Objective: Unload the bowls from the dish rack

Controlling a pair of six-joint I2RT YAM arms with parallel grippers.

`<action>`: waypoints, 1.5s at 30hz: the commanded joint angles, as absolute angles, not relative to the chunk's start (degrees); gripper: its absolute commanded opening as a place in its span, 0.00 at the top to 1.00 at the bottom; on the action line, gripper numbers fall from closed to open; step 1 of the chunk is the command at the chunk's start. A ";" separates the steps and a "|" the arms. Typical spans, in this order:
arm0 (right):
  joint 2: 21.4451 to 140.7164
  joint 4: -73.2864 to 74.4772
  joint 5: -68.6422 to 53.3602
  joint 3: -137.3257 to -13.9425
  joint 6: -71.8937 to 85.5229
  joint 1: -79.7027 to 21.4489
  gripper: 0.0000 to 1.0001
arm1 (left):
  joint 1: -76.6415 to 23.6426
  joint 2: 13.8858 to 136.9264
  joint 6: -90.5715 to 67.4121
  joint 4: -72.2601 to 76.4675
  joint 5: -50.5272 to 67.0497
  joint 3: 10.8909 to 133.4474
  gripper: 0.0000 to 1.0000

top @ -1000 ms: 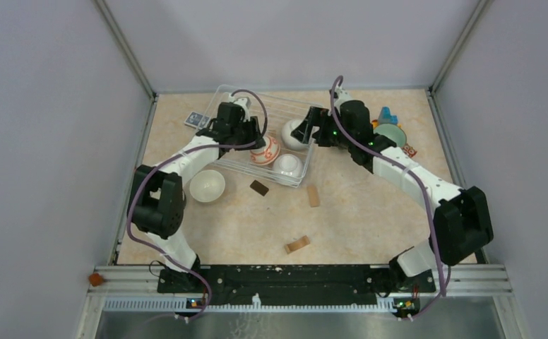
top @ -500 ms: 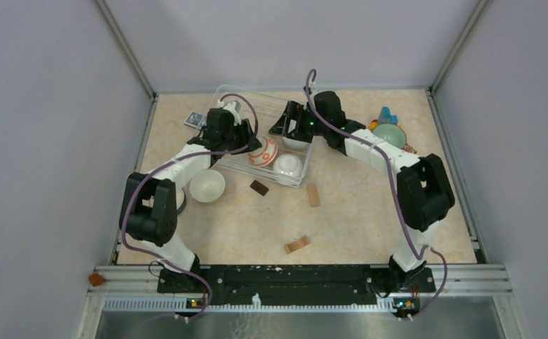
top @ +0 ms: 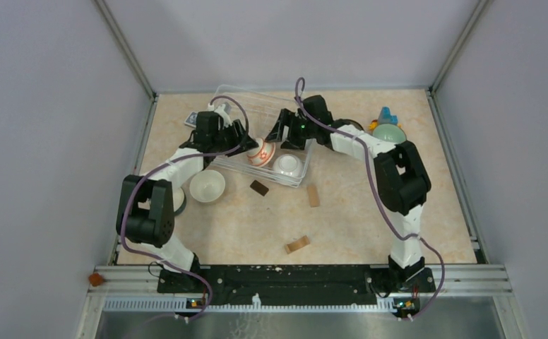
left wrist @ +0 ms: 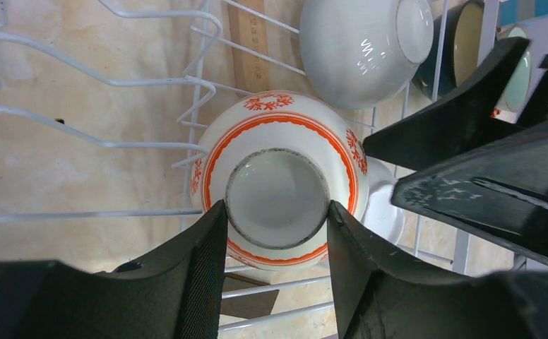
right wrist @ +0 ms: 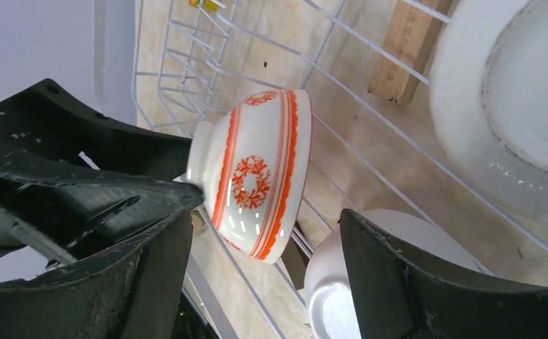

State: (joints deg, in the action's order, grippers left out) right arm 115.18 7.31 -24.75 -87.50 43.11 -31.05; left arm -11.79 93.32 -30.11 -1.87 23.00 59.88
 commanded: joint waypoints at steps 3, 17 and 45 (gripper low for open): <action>118.86 3.28 -30.27 -90.69 49.03 -30.16 0.25 | -11.08 93.42 -32.14 5.14 27.78 59.07 0.66; 121.23 -12.10 -39.12 -88.22 60.94 -29.45 0.65 | -10.90 91.16 -32.42 5.94 27.39 57.31 0.53; 111.56 -3.11 -38.33 -93.77 47.50 -29.10 1.00 | -10.99 70.50 -30.69 7.39 18.47 47.95 0.25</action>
